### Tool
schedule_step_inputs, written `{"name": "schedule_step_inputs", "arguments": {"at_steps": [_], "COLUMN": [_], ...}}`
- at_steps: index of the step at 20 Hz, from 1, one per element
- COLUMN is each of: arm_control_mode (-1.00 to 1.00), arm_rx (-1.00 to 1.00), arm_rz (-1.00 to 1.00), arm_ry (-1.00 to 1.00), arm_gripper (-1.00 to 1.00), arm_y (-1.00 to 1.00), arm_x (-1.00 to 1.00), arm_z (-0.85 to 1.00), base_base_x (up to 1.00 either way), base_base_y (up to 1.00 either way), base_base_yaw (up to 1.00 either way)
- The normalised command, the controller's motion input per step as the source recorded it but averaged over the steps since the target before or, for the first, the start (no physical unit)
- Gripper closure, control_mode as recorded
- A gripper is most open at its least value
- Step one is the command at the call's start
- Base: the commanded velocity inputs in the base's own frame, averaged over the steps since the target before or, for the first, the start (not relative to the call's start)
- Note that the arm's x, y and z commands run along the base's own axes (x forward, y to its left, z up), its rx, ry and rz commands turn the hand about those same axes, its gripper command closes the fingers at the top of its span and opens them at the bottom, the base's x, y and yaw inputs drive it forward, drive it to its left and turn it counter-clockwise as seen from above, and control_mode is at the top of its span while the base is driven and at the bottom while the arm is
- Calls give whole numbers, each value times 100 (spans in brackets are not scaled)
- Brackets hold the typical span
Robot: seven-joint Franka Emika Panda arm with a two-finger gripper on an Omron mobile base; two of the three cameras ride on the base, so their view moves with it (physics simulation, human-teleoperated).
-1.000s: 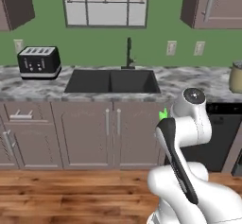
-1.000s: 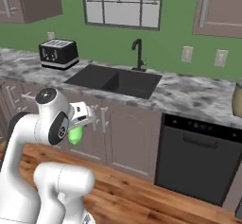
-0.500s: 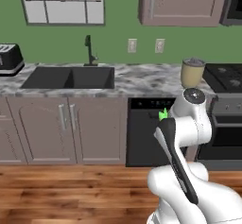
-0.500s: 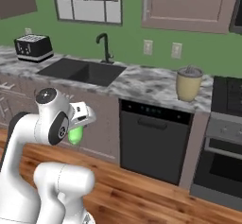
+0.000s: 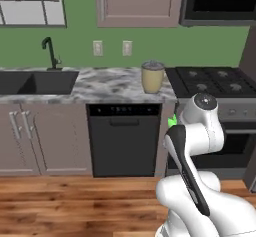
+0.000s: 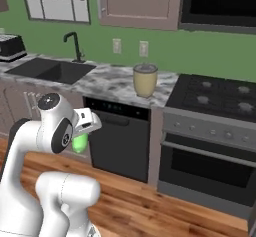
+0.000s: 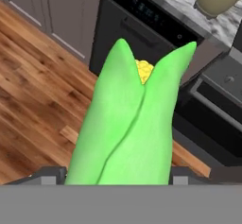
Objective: Place the corn and onion inside the fridge drawer. Close the drawer after placing the vegetables.
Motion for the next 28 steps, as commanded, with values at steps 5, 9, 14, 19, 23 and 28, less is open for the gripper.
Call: {"name": "schedule_step_inputs", "arguments": {"at_steps": [5,9,14,19,23,28], "arm_control_mode": [100,100,100,100,100,100], "arm_rx": [0,0,0,0,0,0], "arm_rz": [0,0,0,0,0,0], "arm_ry": [0,0,0,0,0,0], "arm_gripper": [100,100,100,100,100,100], "arm_y": [0,0,0,0,0,0], "arm_x": [0,0,0,0,0,0], "arm_z": [0,0,0,0,0,0], "base_base_x": [-9,-21,-36,-21,-11,-8], "base_base_y": [-100,-100,-100,-100,-100,-100], "base_base_yaw": [-16,-17,-12,-14,-12,-9]}}
